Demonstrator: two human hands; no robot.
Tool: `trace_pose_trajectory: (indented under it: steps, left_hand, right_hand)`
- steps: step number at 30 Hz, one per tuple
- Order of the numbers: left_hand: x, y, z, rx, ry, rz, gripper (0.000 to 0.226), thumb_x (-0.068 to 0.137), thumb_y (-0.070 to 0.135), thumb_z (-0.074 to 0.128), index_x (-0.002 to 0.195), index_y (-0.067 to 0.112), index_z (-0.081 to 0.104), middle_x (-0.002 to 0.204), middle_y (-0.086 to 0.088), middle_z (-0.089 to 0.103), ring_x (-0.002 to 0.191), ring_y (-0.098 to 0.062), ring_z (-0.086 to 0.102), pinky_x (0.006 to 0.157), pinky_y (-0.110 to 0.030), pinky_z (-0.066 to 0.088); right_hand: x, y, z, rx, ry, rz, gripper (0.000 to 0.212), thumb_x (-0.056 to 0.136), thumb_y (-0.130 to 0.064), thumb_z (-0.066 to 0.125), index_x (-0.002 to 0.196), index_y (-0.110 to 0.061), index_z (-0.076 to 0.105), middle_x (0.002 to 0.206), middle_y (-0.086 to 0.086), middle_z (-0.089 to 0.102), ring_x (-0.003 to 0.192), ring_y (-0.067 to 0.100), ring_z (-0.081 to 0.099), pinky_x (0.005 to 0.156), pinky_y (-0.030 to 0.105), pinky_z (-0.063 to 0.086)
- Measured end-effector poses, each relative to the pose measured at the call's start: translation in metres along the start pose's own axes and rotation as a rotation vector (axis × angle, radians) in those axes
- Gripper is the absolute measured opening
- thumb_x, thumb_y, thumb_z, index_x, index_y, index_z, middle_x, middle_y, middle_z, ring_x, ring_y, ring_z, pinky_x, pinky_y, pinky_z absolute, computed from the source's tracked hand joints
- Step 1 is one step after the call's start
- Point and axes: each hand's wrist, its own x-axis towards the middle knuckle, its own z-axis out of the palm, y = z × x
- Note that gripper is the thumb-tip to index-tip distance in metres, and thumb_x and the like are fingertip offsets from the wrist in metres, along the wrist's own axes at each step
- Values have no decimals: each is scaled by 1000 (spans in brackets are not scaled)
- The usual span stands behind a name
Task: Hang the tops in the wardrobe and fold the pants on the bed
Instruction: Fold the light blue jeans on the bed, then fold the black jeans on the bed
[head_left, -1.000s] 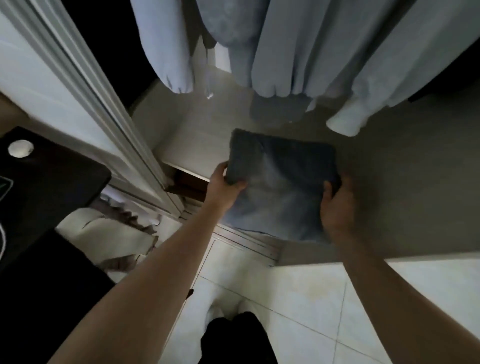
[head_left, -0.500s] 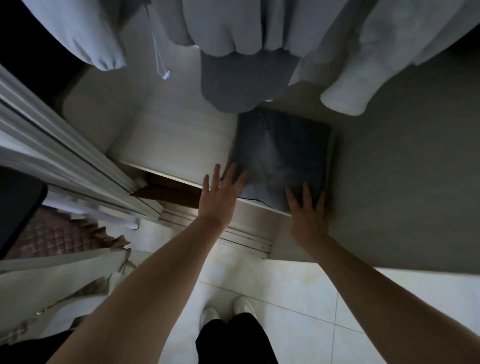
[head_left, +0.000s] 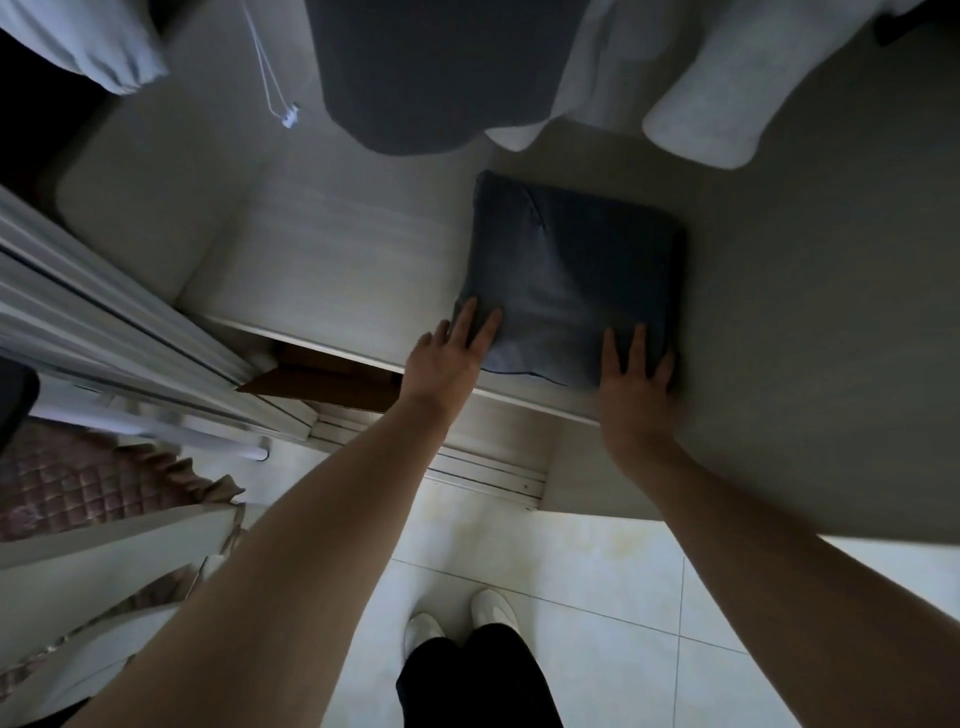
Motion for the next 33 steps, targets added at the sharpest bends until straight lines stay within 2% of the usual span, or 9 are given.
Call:
trace_pose_trajectory:
  steps: [6,10,14,17,20,24,26,30,33]
  left_hand:
    - [-6,7,0,47,-111,-69,93,94,28,60,154,27,-11,164,-7,-10,148,-40,11,117,-55,22]
    - [-23,16,-20,-112,-180,-73,93,91,14,61,155,25,-4,165,-2,-5,148,-38,13,115,-51,30]
    - [-61,12,-45,-117,-187,-60,90,93,12,58,156,20,-5,165,-3,-4,150,-36,8,118,-49,25]
    - [-99,12,-68,-241,-145,-151,84,96,14,56,156,20,-2,165,0,-1,150,-33,12,116,-45,32]
    - [-148,11,-94,-482,-46,-306,77,96,13,52,156,21,5,164,1,7,148,-28,21,114,-43,36]
    - [-229,11,-130,-676,150,-612,70,95,14,50,155,25,16,155,-3,34,129,-25,49,95,-39,51]
    - [-276,11,-143,-725,291,-711,63,95,14,49,152,23,25,148,-1,43,125,-23,51,91,-35,50]
    - [-364,19,-170,-814,553,-813,51,94,9,49,143,24,41,131,4,57,109,-14,61,80,-31,57]
    - [-427,10,-192,-774,773,-853,46,94,7,54,135,26,51,120,12,61,101,-1,62,84,-15,51]
  right_hand:
    - [-20,13,5,-70,-131,-91,88,93,-21,50,151,-20,-17,157,18,-20,141,50,7,112,52,25]
    - [-30,1,-15,-83,-270,-79,83,93,-26,47,152,-19,-10,158,19,-11,141,52,5,114,53,15]
    - [-60,-15,-44,-30,-173,-211,73,95,-26,45,152,-8,4,160,14,4,145,36,9,116,44,18]
    - [-89,-29,-67,58,-139,-369,78,94,-30,50,153,-10,2,161,9,0,148,32,5,117,40,22]
    - [-122,-45,-97,159,-104,-485,75,95,-28,51,153,-14,6,161,7,6,148,30,6,117,37,21]
    - [-170,-75,-141,312,-70,-667,67,97,-30,49,152,-17,14,159,5,19,147,25,17,115,34,24]
    - [-194,-95,-163,372,-72,-771,63,97,-29,49,151,-16,18,156,5,25,144,21,23,115,32,29]
    - [-241,-133,-196,535,-98,-957,59,97,-26,51,149,-21,24,152,-2,30,140,13,31,107,21,33]
    - [-276,-160,-220,585,-68,-1124,55,97,-19,53,147,-14,30,148,4,37,137,17,35,105,18,30]
